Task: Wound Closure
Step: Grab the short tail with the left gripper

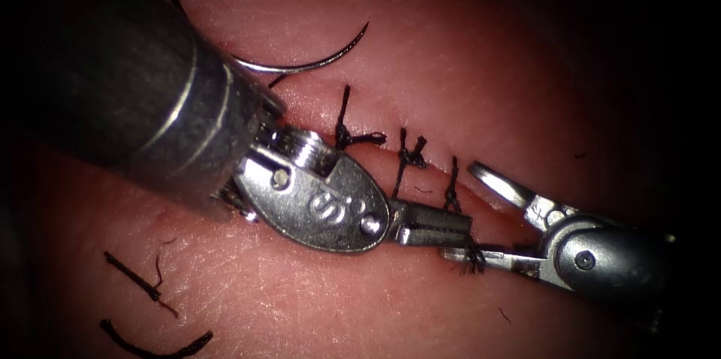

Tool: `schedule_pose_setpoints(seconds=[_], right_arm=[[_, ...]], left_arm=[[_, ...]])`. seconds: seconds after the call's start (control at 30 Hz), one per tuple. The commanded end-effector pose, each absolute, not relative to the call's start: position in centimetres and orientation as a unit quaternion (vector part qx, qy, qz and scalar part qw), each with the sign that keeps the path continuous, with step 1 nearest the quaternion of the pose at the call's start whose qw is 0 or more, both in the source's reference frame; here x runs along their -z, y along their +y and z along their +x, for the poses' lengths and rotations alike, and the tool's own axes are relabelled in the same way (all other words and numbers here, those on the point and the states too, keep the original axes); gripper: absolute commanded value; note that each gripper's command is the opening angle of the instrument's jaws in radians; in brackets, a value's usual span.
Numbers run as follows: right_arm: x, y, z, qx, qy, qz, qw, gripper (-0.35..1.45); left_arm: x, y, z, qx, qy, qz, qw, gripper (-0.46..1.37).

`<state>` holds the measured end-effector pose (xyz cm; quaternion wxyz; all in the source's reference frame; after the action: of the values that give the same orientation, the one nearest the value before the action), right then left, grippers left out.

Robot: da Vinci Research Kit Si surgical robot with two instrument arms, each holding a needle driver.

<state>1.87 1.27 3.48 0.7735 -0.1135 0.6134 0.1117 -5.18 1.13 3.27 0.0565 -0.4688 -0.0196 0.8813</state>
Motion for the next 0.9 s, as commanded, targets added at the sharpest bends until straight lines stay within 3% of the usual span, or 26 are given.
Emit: schedule_pose_setpoints(seconds=[0.03, 0.63, 0.9], right_arm=[[-3.48, 1.28, 1.87, -0.111, 0.614, -0.112, 0.774, 1.19], [-3.42, 1.33, 1.64, -0.099, 0.616, -0.111, 0.774, 1.19], [-3.35, 1.4, 1.3, -0.091, 0.611, -0.113, 0.778, 1.19]], left_arm=[[-3.27, 1.13, -5.18, -0.881, -0.022, -0.469, 0.055, -0.35], [-3.28, 1.03, -5.19, -0.882, -0.019, -0.468, 0.054, -0.35], [-3.31, 0.96, -5.25, -0.882, -0.015, -0.467, 0.054, -0.35]])
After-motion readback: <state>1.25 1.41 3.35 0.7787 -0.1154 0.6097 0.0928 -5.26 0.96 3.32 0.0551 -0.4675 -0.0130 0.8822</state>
